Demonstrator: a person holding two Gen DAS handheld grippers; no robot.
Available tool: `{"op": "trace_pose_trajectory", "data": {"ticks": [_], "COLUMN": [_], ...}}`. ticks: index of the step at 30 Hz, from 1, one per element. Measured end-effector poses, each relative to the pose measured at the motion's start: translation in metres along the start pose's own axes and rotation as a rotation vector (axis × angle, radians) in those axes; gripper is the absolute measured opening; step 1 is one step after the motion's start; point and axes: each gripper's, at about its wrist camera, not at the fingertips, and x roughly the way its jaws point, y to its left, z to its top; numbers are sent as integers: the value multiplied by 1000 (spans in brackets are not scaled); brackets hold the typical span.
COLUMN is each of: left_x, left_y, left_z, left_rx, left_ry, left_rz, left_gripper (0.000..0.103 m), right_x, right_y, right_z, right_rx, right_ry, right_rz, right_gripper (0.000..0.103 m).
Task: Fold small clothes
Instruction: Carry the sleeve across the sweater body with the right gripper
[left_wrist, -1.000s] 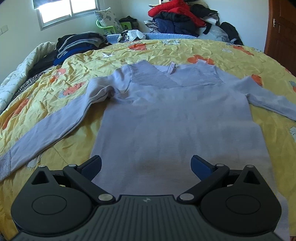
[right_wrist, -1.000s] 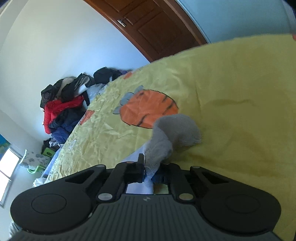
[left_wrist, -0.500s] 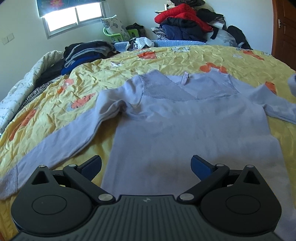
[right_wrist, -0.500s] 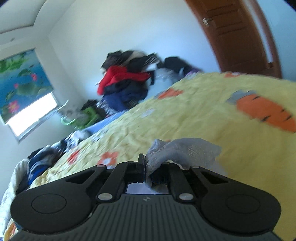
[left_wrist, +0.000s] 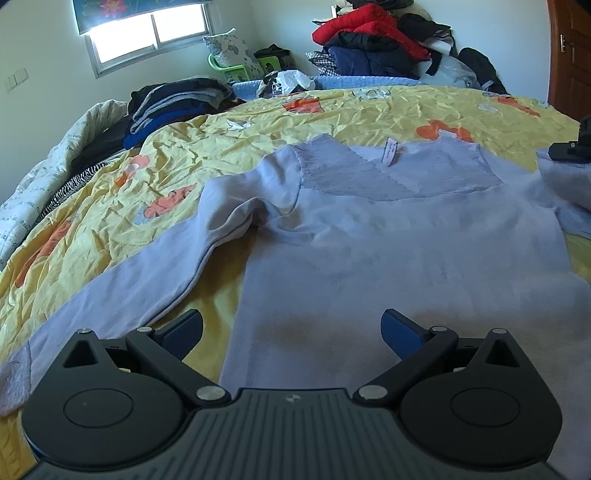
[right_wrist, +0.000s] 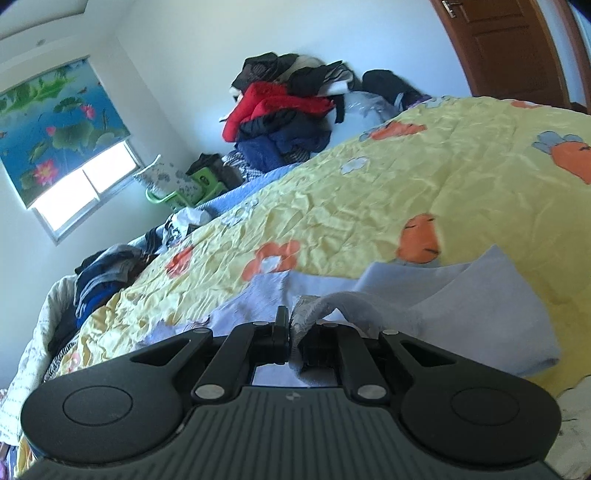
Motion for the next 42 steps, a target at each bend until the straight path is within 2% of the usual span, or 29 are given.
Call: {"op": "trace_pose_trajectory", "data": {"ticks": [12, 24, 32, 42], "left_x": [13, 14, 13, 11], "left_y": [14, 41, 51, 73], "left_z": [2, 3, -2, -7], "left_rx": [-1, -34, -58, -101], "left_ry": [-26, -45, -38, -30], "left_rz": [35, 84, 86, 105], "left_gripper": [103, 103, 103, 103], "right_x": [29, 75, 102, 124], "right_y": [42, 116, 162, 211], "right_z": [-5, -25, -40, -55], "right_rx": [0, -98, -138, -198], "right_ry": [53, 138, 184, 230], "right_rz": [45, 98, 123, 224], "right_gripper": [11, 11, 11, 11]}}
